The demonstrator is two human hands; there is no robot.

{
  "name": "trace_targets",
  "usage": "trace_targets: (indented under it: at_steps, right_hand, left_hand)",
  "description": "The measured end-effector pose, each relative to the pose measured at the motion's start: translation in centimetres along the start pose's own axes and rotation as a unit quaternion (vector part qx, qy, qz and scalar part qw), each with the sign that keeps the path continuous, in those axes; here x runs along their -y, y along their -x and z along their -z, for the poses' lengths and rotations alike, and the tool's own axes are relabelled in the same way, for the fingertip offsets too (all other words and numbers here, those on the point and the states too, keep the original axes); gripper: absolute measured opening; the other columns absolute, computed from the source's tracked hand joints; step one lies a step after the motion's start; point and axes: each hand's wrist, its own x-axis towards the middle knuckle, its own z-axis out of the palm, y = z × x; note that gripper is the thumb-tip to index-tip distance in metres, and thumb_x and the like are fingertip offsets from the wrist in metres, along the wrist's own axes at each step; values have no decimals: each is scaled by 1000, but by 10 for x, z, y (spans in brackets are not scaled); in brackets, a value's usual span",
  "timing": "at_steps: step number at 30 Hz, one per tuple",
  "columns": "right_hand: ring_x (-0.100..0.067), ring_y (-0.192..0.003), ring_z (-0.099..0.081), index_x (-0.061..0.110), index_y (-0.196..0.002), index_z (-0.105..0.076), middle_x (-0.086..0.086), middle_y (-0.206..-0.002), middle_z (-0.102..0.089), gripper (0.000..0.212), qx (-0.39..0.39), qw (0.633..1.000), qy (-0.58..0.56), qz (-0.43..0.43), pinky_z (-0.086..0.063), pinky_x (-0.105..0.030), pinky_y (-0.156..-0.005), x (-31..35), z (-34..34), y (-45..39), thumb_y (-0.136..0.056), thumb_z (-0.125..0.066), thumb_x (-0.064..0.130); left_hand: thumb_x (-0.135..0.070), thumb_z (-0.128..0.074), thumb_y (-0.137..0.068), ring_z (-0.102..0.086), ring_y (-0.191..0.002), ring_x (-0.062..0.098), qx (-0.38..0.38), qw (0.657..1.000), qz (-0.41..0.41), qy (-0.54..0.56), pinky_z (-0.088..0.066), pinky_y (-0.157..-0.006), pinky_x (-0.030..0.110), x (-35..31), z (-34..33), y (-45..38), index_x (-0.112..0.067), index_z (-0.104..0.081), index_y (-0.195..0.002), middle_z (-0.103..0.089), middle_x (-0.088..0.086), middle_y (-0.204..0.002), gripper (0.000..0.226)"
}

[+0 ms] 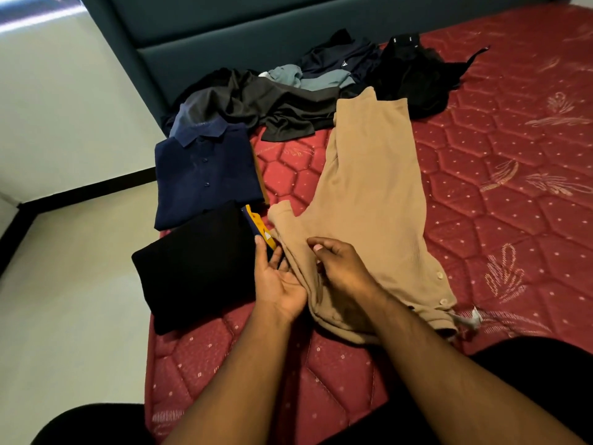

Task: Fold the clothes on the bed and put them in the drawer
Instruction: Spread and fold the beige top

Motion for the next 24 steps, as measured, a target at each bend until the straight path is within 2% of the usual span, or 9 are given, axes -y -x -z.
trace_targets:
  at_steps: [4,7,10,12,13,15,17,20,24]
  right_hand:
    - [9,-62,-58,16,-100,-70,12,-79,-66,27,26,999,24,-2,-41,-9,-63,7,14,-6,-97,-48,0]
    - [-8,-68,-61,14,-91,-72,4,-74,-68,19,-31,999,-27,-4,-49,-25,-66,6,18,-9,-97,-54,14]
    - [-21,-71,-63,9,-90,-69,-9,-82,-70,20,-54,988,-142,3,-53,-35,-66,12,23,-7,-91,-65,28]
    - [-18,-66,-64,13,-89,-67,-6,-79,-69,1,-95,979,-180,-17,-53,-26,-57,9,31,-5,-89,-67,14]
    - [-17,-63,-62,15,-90,-63,-5,-78,-67,11,-143,972,-182,-48,-51,-25,-53,3,36,-7,-89,-65,5]
    - [-18,-58,-57,19,-109,-56,-8,-85,-64,29,-218,957,-158,-108,-47,-27,-47,-9,50,-9,-88,-57,-1]
    - [-22,-74,-61,31,-131,-47,-8,-109,-61,53,-237,968,29,-71,-53,-34,-60,-16,62,-10,-87,-55,3]
    - [-24,-114,-55,31,-144,-38,-3,-140,-40,61,-125,916,369,94,-49,-39,-95,-7,65,-5,-90,-50,4]
    - [-19,-130,-47,29,-144,-42,1,-144,-46,60,-35,915,389,104,-41,-35,-107,-3,66,-16,-90,-54,5]
  left_hand:
    - [-44,-59,-92,-68,-86,23,15,995,52,-78,-56,-85,38,-3,-17,-2,-7,-70,-101,-70,13,-92,39]
    - [-26,-56,-95,-64,-78,18,19,997,6,-80,-56,-77,33,-4,-27,-10,-13,-69,-84,-68,5,-83,21]
    - [-14,-51,-99,-63,-60,12,31,968,-96,-231,-53,-54,25,9,-33,-11,-13,-62,-89,-67,1,-72,15]
    - [-16,-56,-98,-60,-65,14,47,924,-147,-349,-52,-54,27,26,-27,-16,-17,-61,-96,-64,0,-77,6]
    - [-18,-62,-94,-60,-74,15,53,894,-185,-405,-53,-61,29,33,-21,-20,-20,-62,-102,-63,-2,-85,9]
    - [-19,-74,-82,-58,-99,12,74,781,-272,-557,-53,-82,31,41,-8,-28,-27,-60,-120,-59,-6,-110,41]
    - [-11,-74,-76,-50,-110,8,80,681,-314,-657,-45,-99,24,45,-4,-34,-26,-55,-134,-46,-5,-121,63]
    - [6,-60,-80,-54,-112,17,55,663,-337,-666,-44,-101,25,46,-4,-36,-16,-60,-129,-46,0,-116,53]
    - [17,-46,-78,-61,-96,25,-96,744,-358,-556,-51,-86,30,35,-1,-34,-13,-65,-100,-61,8,-103,42]
